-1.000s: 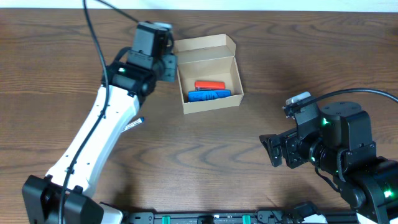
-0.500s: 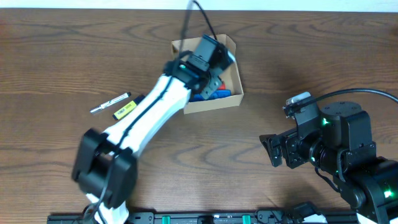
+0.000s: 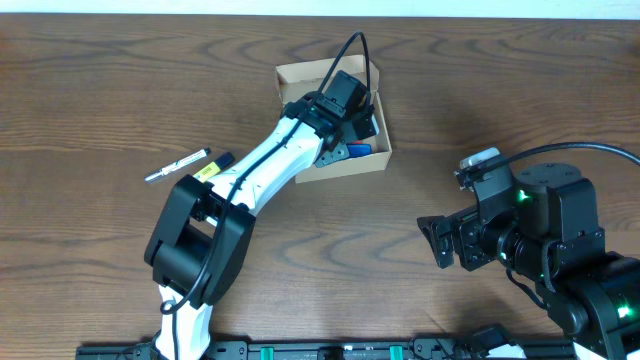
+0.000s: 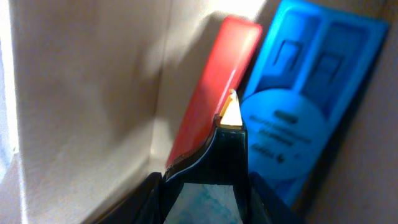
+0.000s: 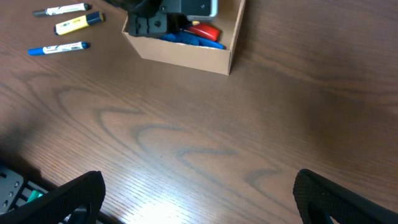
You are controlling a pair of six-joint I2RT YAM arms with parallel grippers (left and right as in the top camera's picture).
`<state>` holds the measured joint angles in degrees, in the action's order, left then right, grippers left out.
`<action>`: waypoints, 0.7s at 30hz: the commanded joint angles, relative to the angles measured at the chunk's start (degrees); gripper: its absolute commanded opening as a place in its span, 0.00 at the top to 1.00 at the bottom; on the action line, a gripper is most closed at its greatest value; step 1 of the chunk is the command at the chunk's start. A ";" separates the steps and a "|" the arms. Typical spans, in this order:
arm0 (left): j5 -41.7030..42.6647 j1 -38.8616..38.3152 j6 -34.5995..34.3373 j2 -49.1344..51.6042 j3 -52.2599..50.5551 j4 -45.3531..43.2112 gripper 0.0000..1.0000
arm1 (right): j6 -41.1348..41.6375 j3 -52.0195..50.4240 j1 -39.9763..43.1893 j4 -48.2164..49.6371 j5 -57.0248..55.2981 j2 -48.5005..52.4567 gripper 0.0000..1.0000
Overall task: Pack container
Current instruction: 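Carry the black tape dispenser into the box and release it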
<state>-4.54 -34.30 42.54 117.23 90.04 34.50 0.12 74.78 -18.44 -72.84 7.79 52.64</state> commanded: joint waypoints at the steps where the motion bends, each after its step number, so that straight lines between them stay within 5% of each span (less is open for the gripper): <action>1: -0.79 1.92 2.71 0.24 0.50 0.28 0.79 | -0.85 -0.20 0.37 -0.07 0.17 -0.15 0.01; 9: 1.16 3.23 2.64 0.24 0.50 1.29 0.73 | -0.85 -0.20 0.37 -0.07 0.17 -0.15 0.01; 14: 1.14 3.17 1.51 0.22 0.50 1.38 0.50 | -0.85 -0.20 0.37 -0.07 0.17 -0.15 0.01; 18: 1.11 3.15 0.90 -0.04 0.55 1.66 0.44 | -0.85 -0.20 0.37 -0.07 0.17 -0.15 0.01; 21: 0.35 3.10 -0.22 -1.05 0.61 1.68 0.30 | -0.85 -0.20 0.37 -0.07 0.17 -0.15 0.01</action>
<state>-3.86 -31.22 43.53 117.23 90.04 35.83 0.12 74.76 -18.44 -72.84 7.79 52.64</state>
